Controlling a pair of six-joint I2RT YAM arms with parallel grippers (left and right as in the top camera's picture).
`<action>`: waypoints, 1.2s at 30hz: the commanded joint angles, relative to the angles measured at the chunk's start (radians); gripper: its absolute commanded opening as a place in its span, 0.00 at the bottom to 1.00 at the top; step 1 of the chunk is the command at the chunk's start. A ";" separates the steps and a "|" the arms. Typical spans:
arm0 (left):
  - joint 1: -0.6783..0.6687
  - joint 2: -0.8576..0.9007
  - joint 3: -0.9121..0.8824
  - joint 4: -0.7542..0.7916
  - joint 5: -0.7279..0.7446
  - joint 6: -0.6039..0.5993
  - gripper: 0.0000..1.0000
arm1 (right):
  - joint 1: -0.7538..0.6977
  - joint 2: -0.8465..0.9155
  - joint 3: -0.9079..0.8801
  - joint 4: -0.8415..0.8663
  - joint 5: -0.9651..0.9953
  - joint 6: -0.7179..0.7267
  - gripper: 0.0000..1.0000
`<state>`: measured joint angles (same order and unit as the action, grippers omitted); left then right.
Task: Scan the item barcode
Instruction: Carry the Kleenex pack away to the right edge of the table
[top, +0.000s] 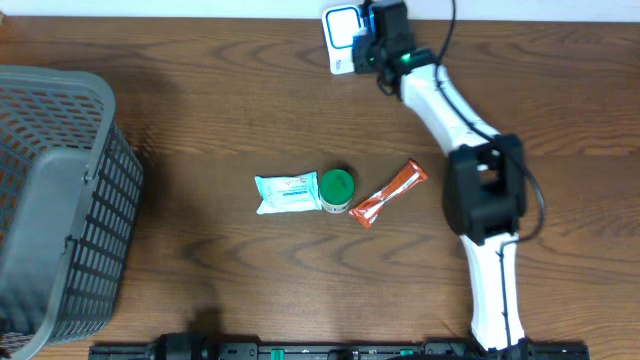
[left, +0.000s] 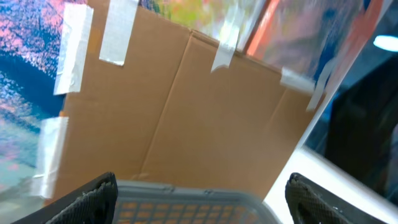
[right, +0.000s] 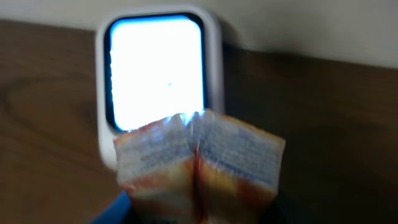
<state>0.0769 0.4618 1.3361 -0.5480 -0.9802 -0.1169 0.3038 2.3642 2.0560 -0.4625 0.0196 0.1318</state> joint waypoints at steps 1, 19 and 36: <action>0.003 -0.008 0.003 -0.039 0.000 0.000 0.87 | -0.072 -0.212 0.013 -0.135 0.064 0.010 0.37; 0.003 -0.008 0.003 -0.369 0.260 -0.001 0.87 | -0.580 -0.382 -0.224 -0.625 0.560 0.245 0.33; 0.003 -0.008 0.003 -0.386 0.342 -0.001 0.88 | -1.039 -0.421 -0.393 -0.400 -0.054 0.194 0.99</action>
<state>0.0769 0.4618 1.3354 -0.9268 -0.6525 -0.1162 -0.7315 1.9923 1.5558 -0.8337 0.2584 0.3492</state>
